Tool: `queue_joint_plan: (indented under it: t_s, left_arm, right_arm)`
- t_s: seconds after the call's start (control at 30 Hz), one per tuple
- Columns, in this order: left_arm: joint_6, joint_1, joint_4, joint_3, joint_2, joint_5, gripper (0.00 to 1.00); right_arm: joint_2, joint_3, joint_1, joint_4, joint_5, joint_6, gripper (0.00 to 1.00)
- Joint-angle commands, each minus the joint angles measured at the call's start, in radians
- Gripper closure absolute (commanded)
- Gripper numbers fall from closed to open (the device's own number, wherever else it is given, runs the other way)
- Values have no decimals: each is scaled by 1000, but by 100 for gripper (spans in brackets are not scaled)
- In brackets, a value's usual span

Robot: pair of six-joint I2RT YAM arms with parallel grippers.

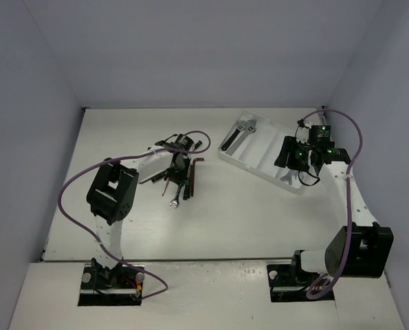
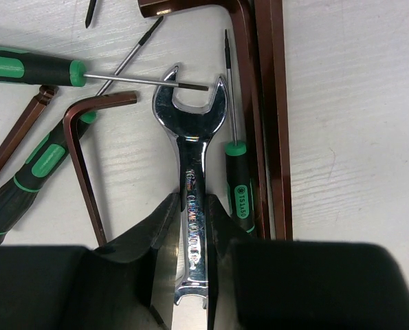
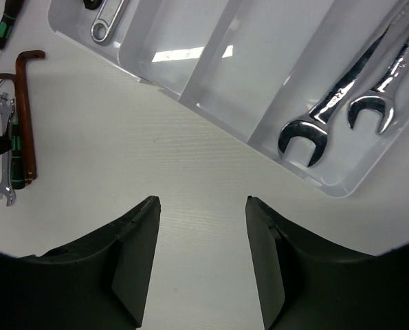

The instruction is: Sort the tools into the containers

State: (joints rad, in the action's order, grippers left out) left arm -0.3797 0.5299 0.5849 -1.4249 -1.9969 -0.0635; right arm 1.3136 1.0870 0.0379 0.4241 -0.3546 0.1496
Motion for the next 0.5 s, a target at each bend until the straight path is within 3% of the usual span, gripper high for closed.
queue_joint_plan:
  t_s: [0.0, 0.3, 0.47]
  left_arm:
    - [-13, -13, 47, 89, -4, -18, 100]
    - [-39, -14, 52, 76, 74, -19, 100]
    - [-64, -13, 55, 56, 106, -25, 100]
  right_arm:
    - [-16, 10, -59, -58, -30, 42, 50]
    - [-29, -14, -204, -155, -56, 118, 50]
    - [-51, -47, -281, -299, -65, 211, 50]
